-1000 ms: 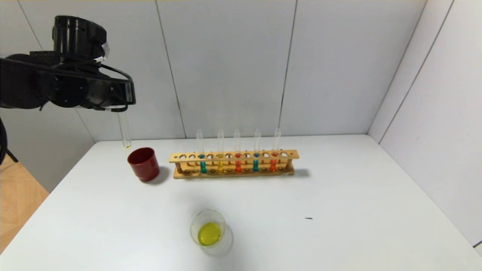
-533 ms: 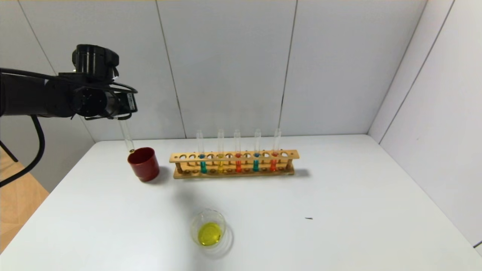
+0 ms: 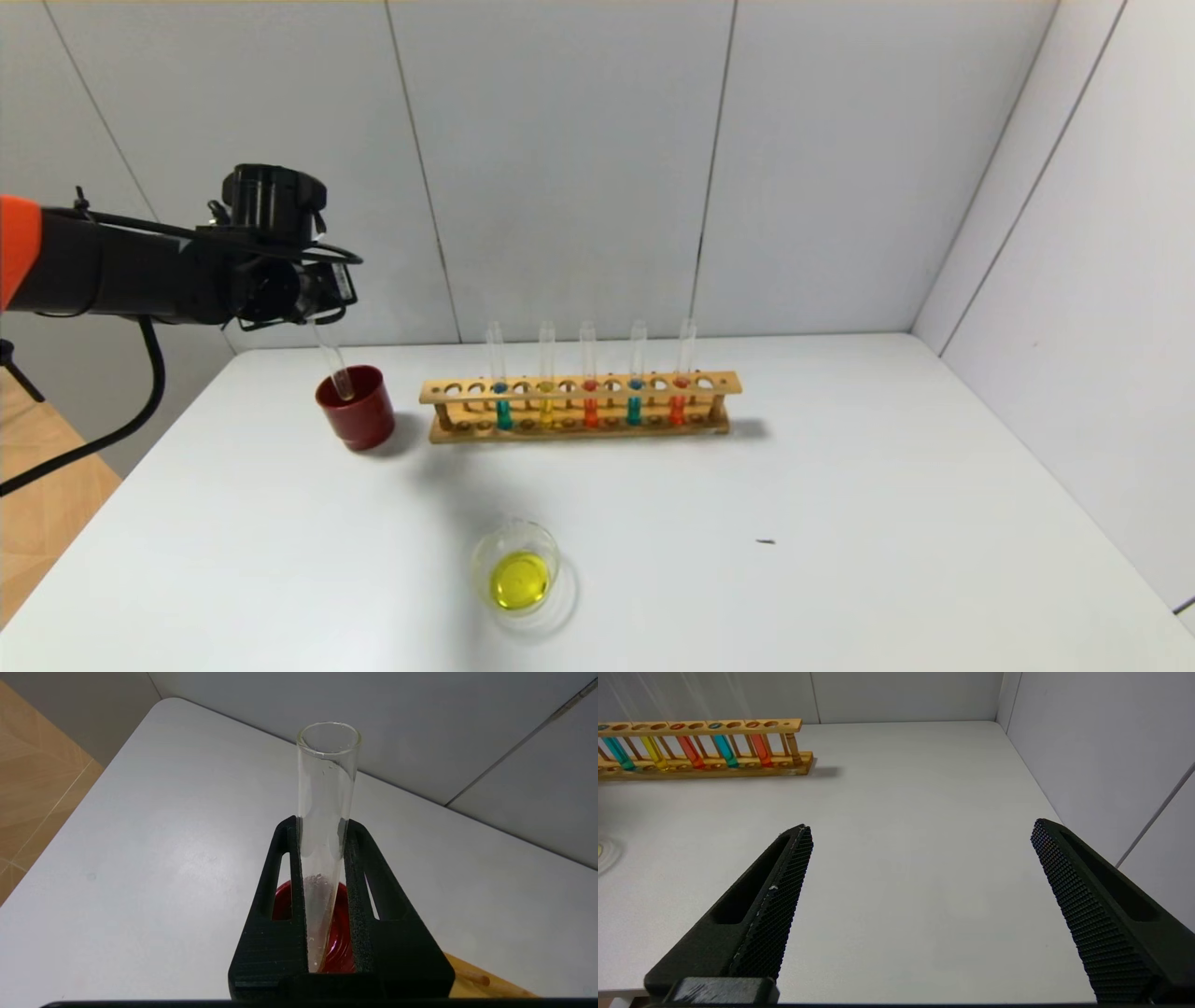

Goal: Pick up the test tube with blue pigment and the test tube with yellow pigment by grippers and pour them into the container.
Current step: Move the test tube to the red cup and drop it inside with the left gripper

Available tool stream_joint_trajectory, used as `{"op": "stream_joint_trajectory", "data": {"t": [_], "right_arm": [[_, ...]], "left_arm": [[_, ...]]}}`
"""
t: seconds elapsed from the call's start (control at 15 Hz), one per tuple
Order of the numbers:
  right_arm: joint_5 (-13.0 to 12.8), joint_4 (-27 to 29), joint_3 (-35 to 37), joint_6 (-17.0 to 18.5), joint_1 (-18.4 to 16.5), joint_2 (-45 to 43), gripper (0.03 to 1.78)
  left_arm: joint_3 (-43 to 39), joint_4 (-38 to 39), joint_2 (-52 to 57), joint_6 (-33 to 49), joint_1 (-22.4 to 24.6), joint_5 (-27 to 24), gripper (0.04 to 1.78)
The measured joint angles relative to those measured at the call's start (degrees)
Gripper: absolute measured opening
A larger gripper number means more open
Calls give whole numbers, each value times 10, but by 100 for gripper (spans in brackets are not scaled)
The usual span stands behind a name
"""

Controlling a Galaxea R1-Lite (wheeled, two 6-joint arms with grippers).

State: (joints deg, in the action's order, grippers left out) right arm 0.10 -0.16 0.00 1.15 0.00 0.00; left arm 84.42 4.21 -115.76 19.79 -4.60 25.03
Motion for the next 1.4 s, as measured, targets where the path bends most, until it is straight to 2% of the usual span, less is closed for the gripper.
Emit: {"op": "stream_joint_trajectory", "data": {"t": [0.13, 0.6, 0.87, 1.27, 1.4], "right_arm": [[0, 0, 0, 0, 0, 0, 171], [0, 0, 0, 0, 0, 0, 171], [0, 0, 0, 0, 0, 0, 171], [0, 0, 0, 0, 0, 0, 171], [0, 0, 0, 0, 0, 0, 171]], "left_arm": [[-7, 24, -12, -2, 1, 3, 30], [-11, 28, -41, 5, 2, 11, 30], [-36, 70, -56, 1, 2, 9, 30], [-52, 72, -66, 5, 1, 9, 30], [-57, 72, -66, 7, 1, 9, 35]]}}
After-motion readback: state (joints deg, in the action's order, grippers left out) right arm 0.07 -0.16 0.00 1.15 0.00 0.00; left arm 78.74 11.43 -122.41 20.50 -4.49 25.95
